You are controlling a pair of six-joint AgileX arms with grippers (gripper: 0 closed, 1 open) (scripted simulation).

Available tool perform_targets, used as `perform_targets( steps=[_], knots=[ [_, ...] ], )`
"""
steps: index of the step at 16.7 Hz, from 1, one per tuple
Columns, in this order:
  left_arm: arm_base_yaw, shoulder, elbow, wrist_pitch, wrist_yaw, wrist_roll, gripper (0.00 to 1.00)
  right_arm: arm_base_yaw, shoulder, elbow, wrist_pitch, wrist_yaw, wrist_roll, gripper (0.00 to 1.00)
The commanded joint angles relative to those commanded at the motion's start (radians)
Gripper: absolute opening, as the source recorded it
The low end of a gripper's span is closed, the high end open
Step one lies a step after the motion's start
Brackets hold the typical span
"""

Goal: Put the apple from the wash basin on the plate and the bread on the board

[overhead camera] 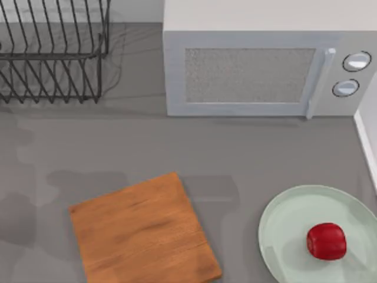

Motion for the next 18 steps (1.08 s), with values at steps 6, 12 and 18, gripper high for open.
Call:
perform_targets(
  steps=[6, 12, 18],
  knots=[
    [-0.081, 0.044, -0.039, 0.037, -0.018, -0.502, 0.00, 0.000, 0.000, 0.000, 0.000, 0.000, 0.000, 1.00],
    [-0.232, 0.086, -0.087, 0.062, -0.029, -1.217, 0.00, 0.000, 0.000, 0.000, 0.000, 0.000, 0.000, 1.00],
    [-0.445, 0.111, -0.114, 0.061, -0.021, -1.908, 0.00, 0.000, 0.000, 0.000, 0.000, 0.000, 0.000, 1.00]
  ],
)
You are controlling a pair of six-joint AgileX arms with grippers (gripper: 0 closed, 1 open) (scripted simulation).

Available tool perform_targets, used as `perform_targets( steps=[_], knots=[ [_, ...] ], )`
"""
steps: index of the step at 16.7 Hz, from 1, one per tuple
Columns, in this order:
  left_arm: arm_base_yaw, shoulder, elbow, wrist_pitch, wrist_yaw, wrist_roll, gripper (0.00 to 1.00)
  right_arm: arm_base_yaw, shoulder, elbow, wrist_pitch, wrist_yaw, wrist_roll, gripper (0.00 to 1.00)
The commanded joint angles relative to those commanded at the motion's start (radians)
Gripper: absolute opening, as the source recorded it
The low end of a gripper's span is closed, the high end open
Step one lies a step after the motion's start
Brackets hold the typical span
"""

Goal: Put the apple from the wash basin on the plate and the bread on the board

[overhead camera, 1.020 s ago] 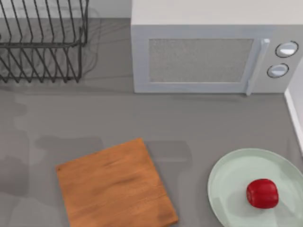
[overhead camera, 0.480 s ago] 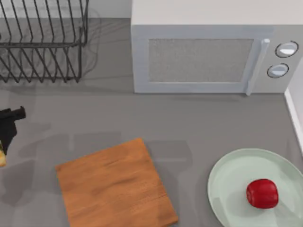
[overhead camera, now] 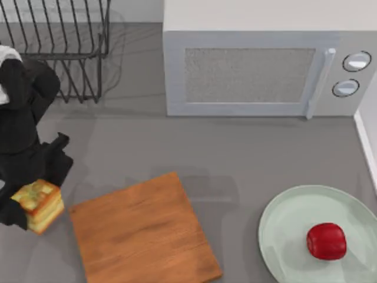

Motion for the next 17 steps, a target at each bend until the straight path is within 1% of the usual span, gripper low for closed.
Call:
perform_targets(
  steps=[4, 9, 13, 17],
  knots=[
    [-0.160, -0.001, 0.006, -0.001, 0.010, -0.370, 0.00, 0.000, 0.000, 0.000, 0.000, 0.000, 0.000, 1.00],
    [-0.348, -0.028, 0.038, 0.007, 0.016, -0.730, 0.00, 0.000, 0.000, 0.000, 0.000, 0.000, 0.000, 1.00],
    [-0.463, -0.056, 0.066, 0.016, 0.014, -0.920, 0.00, 0.000, 0.000, 0.000, 0.000, 0.000, 0.000, 1.00],
    [-0.516, -0.071, 0.081, 0.020, 0.011, -0.992, 0.00, 0.000, 0.000, 0.000, 0.000, 0.000, 0.000, 1.00]
  ],
)
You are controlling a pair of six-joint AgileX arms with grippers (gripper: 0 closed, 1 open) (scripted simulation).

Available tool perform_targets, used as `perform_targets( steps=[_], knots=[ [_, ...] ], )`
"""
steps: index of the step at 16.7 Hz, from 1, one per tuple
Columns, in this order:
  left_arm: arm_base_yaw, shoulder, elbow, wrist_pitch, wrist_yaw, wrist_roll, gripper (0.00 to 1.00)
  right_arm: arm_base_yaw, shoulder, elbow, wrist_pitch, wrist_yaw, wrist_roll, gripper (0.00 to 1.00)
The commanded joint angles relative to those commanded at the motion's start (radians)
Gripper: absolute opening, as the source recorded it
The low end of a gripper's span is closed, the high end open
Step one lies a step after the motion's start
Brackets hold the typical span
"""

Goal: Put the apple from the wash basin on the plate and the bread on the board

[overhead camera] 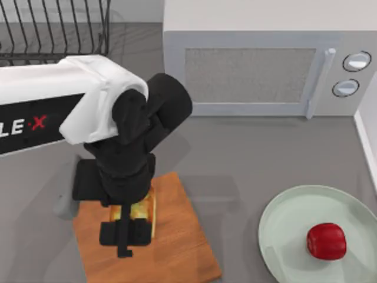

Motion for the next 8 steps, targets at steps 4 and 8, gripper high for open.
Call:
perform_targets(
  steps=[4, 8],
  knots=[
    [-0.001, 0.000, 0.000, 0.000, 0.000, -0.002, 0.00, 0.000, 0.000, 0.000, 0.000, 0.000, 0.000, 1.00],
    [0.004, 0.006, -0.006, 0.003, 0.000, 0.000, 0.00, 0.000, 0.000, 0.000, 0.000, 0.000, 0.000, 1.00]
  ],
)
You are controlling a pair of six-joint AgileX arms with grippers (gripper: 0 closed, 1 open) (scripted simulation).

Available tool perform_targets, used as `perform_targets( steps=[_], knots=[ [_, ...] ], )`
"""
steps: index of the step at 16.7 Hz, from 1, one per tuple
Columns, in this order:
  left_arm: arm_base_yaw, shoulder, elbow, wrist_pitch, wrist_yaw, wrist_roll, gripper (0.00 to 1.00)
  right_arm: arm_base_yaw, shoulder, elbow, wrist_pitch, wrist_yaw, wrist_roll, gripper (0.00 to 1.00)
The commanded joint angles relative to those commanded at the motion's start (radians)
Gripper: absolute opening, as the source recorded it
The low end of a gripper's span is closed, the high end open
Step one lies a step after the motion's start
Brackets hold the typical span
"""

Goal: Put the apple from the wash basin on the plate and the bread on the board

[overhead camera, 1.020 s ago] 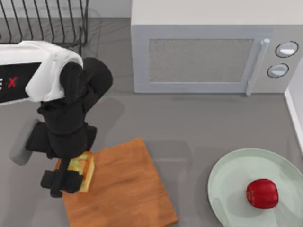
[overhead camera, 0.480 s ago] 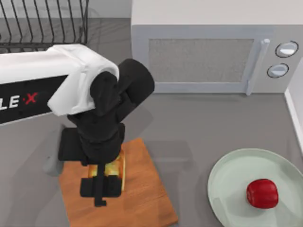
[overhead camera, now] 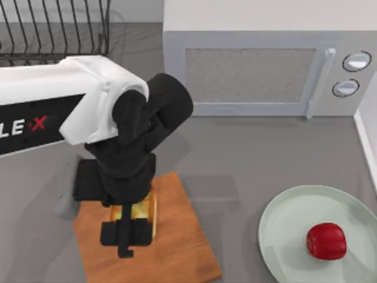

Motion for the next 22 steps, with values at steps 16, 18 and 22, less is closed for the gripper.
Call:
perform_targets(
  steps=[16, 18, 22],
  knots=[
    [-0.005, 0.062, -0.105, 0.176, 0.000, -0.001, 0.00, 0.000, 0.000, 0.000, 0.000, 0.000, 0.000, 1.00],
    [-0.005, 0.062, -0.105, 0.176, 0.000, -0.001, 0.00, 0.000, 0.000, 0.000, 0.000, 0.000, 0.000, 1.00],
    [-0.005, 0.062, -0.105, 0.176, 0.000, -0.001, 0.23, 0.000, 0.000, 0.000, 0.000, 0.000, 0.000, 1.00]
  ],
)
